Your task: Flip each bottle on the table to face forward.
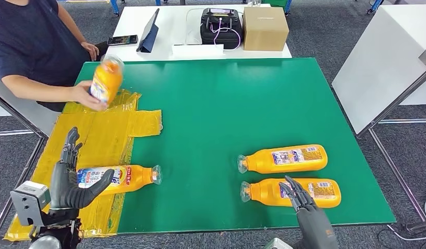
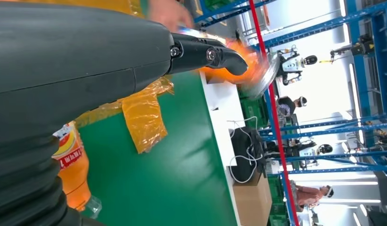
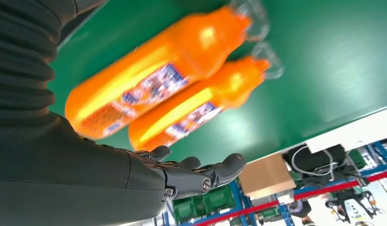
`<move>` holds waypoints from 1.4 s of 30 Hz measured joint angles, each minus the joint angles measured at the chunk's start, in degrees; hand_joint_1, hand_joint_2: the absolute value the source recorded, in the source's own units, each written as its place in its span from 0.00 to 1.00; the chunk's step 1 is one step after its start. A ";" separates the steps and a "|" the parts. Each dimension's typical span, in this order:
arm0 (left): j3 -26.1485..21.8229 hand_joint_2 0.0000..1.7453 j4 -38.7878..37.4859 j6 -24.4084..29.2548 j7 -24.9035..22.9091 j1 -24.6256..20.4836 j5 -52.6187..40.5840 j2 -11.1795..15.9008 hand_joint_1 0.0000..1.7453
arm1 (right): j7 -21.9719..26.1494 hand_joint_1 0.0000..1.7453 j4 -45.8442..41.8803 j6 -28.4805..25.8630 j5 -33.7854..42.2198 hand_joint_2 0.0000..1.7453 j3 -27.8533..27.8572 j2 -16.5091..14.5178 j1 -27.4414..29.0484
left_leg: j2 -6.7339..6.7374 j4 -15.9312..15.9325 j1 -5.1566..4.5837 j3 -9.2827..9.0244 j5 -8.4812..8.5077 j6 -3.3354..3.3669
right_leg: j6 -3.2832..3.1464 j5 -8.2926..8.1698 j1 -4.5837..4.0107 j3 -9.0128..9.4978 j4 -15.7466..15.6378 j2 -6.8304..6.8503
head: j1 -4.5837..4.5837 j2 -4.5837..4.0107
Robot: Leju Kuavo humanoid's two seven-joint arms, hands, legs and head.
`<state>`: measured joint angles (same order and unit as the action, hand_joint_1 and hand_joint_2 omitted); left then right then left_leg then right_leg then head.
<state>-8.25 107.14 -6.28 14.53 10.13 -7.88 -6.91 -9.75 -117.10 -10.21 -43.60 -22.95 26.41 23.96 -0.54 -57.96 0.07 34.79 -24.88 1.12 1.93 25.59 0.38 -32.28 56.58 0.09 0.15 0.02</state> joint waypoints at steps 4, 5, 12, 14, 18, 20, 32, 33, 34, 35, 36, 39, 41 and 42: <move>-0.85 1.00 0.01 -1.11 -0.05 0.63 0.36 -0.11 0.00 | 1.96 0.00 0.75 5.87 -0.11 1.00 7.31 -0.80 -0.52 | 0.00 0.00 0.00 -0.02 0.01 0.01 | 0.00 0.00 0.00 0.03 0.00 0.00 | -0.01 0.00; -0.93 1.00 0.03 -1.32 -0.04 0.76 0.58 -0.11 0.00 | 2.38 0.00 1.15 7.22 -0.09 1.00 9.01 -1.08 -0.83 | 0.00 0.00 0.00 -0.03 0.01 0.01 | 0.00 0.00 0.00 0.03 0.00 0.00 | -0.01 0.00; -2.13 1.00 0.80 -3.31 0.45 1.98 2.66 -0.10 0.00 | 3.84 0.00 5.08 13.06 0.15 1.00 17.69 -2.21 -3.15 | -0.01 0.00 -0.01 -0.03 0.01 0.01 | 0.01 0.00 0.00 0.04 0.00 0.00 | 0.00 0.00; -2.35 1.00 1.19 -3.87 0.60 2.49 2.99 -0.09 0.00 | 3.93 0.00 6.08 14.20 0.30 1.00 19.26 -2.26 -3.72 | -0.02 0.00 0.00 -0.03 0.01 0.01 | 0.01 0.00 0.00 0.04 0.00 0.01 | -0.01 0.00; -2.66 1.00 1.76 -4.90 0.92 3.20 3.34 -0.08 0.00 | 4.08 0.00 8.01 16.59 0.62 1.00 21.41 -2.17 -4.88 | -0.02 0.00 0.00 -0.03 0.01 0.01 | 0.01 0.00 0.00 0.04 0.00 0.01 | -0.01 0.00; -2.80 1.00 1.98 -5.14 1.05 3.47 3.58 -0.07 0.00 | 4.11 0.00 8.97 17.33 0.76 1.00 21.94 -2.01 -5.45 | -0.02 0.00 0.00 -0.03 0.01 0.01 | 0.00 0.00 0.00 0.04 0.00 0.01 | -0.01 0.00; -3.34 1.00 2.40 -5.24 1.15 3.80 3.83 -0.04 0.00 | 4.19 0.00 11.37 17.80 0.87 1.00 22.72 -1.68 -6.68 | -0.03 0.00 0.00 -0.03 0.01 0.01 | 0.01 0.00 0.00 0.05 0.00 0.01 | 0.00 0.00; -3.36 1.00 2.40 -5.28 1.16 3.80 3.90 -0.04 0.00 | 4.28 0.00 11.49 17.98 0.90 1.00 22.71 -1.65 -6.82 | -0.02 0.00 0.00 -0.03 0.01 0.01 | 0.01 0.00 0.00 0.05 0.00 0.01 | 0.00 0.00; -3.38 1.00 2.41 -5.33 1.21 3.80 3.99 -0.04 0.00 | 4.43 0.00 11.67 18.28 0.93 1.00 22.66 -1.63 -7.06 | -0.02 0.00 0.00 -0.03 0.01 0.01 | 0.01 0.00 -0.01 0.05 0.00 0.01 | 0.00 0.00; -3.42 1.00 2.41 -5.37 1.28 3.80 4.06 -0.04 0.00 | 4.62 0.00 11.91 18.63 0.95 1.00 22.56 -1.63 -7.42 | -0.02 0.00 0.00 -0.03 0.01 0.01 | 0.00 0.00 -0.01 0.06 0.00 0.01 | 0.00 0.00; -3.47 1.00 2.42 -5.40 1.37 3.81 4.11 -0.04 0.00 | 4.80 0.00 12.26 19.05 0.96 1.00 22.39 -1.63 -7.94 | -0.01 0.00 0.00 -0.03 0.01 0.01 | 0.00 0.00 -0.01 0.06 0.00 0.00 | 0.01 0.00; -3.69 1.00 2.43 -5.41 1.55 3.80 4.19 -0.03 0.00 | 5.03 0.00 13.92 20.14 0.95 1.00 21.43 -1.63 -10.06 | -0.01 0.00 0.00 -0.06 0.02 0.01 | 0.00 -0.01 -0.01 0.07 0.00 0.00 | 0.01 0.00; -3.91 1.00 2.43 -5.45 1.59 3.80 4.26 -0.01 0.00 | 5.03 0.00 15.28 20.68 0.87 1.00 20.38 -1.64 -11.54 | -0.02 0.00 0.00 -0.07 0.03 0.01 | 0.00 -0.01 -0.01 0.09 0.00 0.01 | 0.00 0.00; -4.07 1.00 2.43 -5.51 1.61 3.80 4.30 0.01 0.00 | 5.03 0.00 15.98 20.89 0.81 1.00 19.77 -1.64 -12.23 | -0.02 0.00 0.00 -0.08 0.03 0.01 | 0.00 -0.01 -0.01 0.10 0.00 0.01 | 0.00 0.00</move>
<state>-12.31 109.57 -11.79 16.14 13.94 -3.58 -6.90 -4.72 -101.12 10.68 -42.78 -3.18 24.77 11.73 -0.56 -57.96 0.07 34.72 -24.85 1.14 1.93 25.58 0.37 -32.18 56.58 0.10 0.15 0.02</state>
